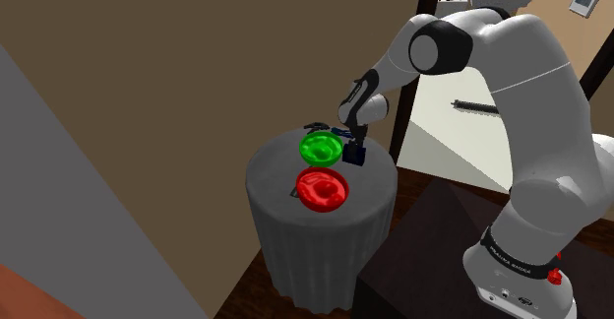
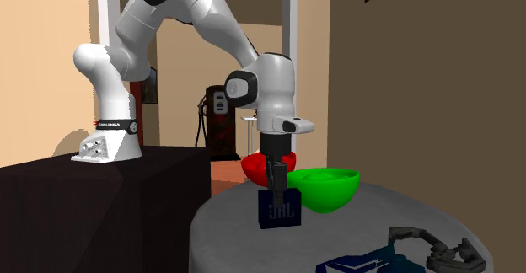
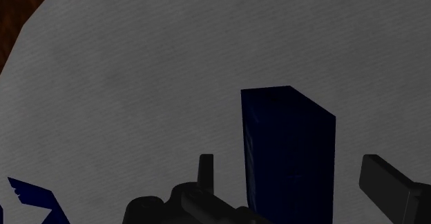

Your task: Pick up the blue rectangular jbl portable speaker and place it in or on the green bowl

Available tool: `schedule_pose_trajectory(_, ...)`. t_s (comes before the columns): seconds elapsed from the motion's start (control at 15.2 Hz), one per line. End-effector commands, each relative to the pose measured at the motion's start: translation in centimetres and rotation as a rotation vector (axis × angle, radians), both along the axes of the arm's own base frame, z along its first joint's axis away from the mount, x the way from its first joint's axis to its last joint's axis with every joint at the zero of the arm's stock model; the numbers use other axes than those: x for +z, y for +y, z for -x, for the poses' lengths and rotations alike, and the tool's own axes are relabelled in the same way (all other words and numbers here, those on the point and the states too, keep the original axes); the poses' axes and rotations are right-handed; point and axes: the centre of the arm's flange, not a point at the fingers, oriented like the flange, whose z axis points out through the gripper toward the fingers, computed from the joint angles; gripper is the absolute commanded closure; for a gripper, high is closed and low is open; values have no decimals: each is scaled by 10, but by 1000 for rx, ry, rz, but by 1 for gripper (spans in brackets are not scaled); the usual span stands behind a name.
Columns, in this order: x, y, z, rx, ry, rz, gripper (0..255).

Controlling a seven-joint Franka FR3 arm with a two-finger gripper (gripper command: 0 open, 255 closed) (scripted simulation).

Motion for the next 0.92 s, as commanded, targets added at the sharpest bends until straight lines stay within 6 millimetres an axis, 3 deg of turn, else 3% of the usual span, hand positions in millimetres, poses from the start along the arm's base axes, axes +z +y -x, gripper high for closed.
schedule_pose_trajectory(0.0,0,0,0,0,0,0,0)
schedule_pose_trajectory(0.07,0,0,0,0,0,0,0)
schedule_pose_trajectory(0.13,0,0,0,0,0,0,255)
schedule_pose_trajectory(0.73,0,0,0,0,0,0,255)
schedule_pose_trajectory(0.86,10,0,0,0,0,0,255)
